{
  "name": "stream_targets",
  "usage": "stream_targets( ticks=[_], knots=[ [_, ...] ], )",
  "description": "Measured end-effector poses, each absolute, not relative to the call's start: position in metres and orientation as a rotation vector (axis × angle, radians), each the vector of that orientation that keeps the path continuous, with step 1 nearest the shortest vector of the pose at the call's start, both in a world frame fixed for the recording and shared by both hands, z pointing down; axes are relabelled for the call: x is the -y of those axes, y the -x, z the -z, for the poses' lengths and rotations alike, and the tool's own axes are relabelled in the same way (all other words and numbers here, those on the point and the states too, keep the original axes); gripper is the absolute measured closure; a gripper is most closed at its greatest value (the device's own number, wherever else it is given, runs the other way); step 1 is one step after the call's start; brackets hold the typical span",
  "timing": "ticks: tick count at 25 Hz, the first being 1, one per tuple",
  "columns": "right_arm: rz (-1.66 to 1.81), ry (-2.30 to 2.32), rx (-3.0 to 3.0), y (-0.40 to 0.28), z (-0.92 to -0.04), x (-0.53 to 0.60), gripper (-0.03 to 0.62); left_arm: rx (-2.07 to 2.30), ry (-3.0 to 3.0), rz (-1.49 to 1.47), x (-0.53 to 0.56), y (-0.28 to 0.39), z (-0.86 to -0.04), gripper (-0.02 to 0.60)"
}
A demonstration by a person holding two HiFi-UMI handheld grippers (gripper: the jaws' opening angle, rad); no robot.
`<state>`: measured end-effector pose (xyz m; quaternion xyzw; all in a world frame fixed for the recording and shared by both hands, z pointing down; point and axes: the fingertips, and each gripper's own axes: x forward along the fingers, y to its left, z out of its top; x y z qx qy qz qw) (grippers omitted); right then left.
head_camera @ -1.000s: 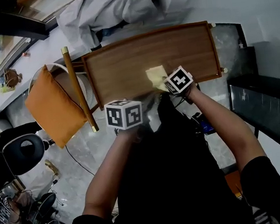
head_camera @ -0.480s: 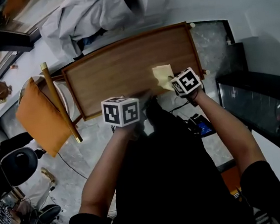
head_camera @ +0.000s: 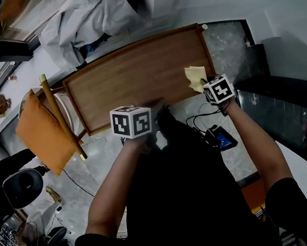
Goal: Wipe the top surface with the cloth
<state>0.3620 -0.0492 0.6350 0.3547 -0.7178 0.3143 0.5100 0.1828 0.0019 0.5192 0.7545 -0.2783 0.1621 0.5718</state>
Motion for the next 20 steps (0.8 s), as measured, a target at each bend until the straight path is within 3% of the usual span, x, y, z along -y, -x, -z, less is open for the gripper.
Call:
stream_targets(
  ticks=[14, 20],
  knots=[
    [-0.684, -1.261, 1.43, -0.406, -0.627, 0.055, 0.562, 0.685, -1.777, -0.359, -0.01, -0.153, -0.511, 0.574],
    [-0.7, -1.256, 1.635, -0.364, -0.603, 0.073, 0.562, 0.746, -1.781, -0.316, -0.014, -0.111, -0.502, 0.574]
  ],
)
